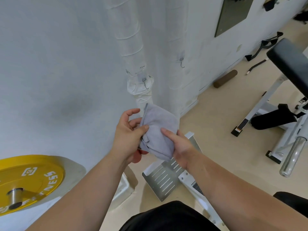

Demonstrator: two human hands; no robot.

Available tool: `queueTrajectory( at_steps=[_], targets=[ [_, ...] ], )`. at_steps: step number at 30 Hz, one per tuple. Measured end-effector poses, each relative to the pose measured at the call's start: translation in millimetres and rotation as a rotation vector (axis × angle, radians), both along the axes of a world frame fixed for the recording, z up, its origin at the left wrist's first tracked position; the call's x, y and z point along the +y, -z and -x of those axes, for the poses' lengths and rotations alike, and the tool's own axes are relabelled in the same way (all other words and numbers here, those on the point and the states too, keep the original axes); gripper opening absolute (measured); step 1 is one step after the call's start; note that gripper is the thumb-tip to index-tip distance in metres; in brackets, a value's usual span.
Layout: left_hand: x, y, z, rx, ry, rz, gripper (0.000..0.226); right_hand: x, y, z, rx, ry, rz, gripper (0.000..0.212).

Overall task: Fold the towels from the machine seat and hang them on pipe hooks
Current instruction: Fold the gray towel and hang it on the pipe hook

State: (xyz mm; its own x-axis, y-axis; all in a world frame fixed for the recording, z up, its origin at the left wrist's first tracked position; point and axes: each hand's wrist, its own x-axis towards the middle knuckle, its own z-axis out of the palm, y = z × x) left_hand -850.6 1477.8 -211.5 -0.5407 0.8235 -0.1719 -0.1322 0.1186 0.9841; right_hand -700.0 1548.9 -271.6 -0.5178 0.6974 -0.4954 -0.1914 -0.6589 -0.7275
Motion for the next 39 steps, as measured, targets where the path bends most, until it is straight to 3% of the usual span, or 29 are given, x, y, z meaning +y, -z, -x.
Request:
queueTrajectory(
  at_steps=[4,7,9,13,17,21,25,31,33,35,39],
  targets=[
    [2,8,7,0.076,-0.021,0.134,0.078,15,9,-14,0.003,0.0,-0.026,0.045],
    [5,16,10,-0.076,-0.003,0.231,0.103,24,10,-21,-0.051,-0.04,-0.122,0.045],
    [9,19,5,-0.129,-0.036,0.226,0.106,29,11,-22,-0.102,-0.029,-0.208,0.04],
    [17,24,-10,-0.059,-0.154,0.225,0.104,40,17,-13,-0.345,0.033,-0.404,0.023],
    [23,28,-12,0.275,-0.126,0.303,0.099,42,19,8,-0.551,0.082,-0.462,0.027],
    [30,36,0,0.692,-0.007,0.271,0.089,38,15,34,-0.596,0.161,-0.495,0.034],
    [50,48,25,0.862,0.103,0.208,0.092,47,11,70,-0.719,0.226,-0.518,0.037],
    [65,45,78,0.651,0.217,0.082,0.086,59,4,137,-0.699,0.319,-0.425,0.024],
    [72,50,102,0.569,0.214,0.052,0.082,58,-2,160,-0.582,0.304,-0.298,0.02],
    [80,55,124,0.51,0.239,0.032,0.081,58,-6,175,-0.437,0.324,-0.142,0.032],
    [95,62,142,0.471,0.358,-0.02,0.082,71,-2,182,-0.42,0.365,-0.113,0.019]
  ],
)
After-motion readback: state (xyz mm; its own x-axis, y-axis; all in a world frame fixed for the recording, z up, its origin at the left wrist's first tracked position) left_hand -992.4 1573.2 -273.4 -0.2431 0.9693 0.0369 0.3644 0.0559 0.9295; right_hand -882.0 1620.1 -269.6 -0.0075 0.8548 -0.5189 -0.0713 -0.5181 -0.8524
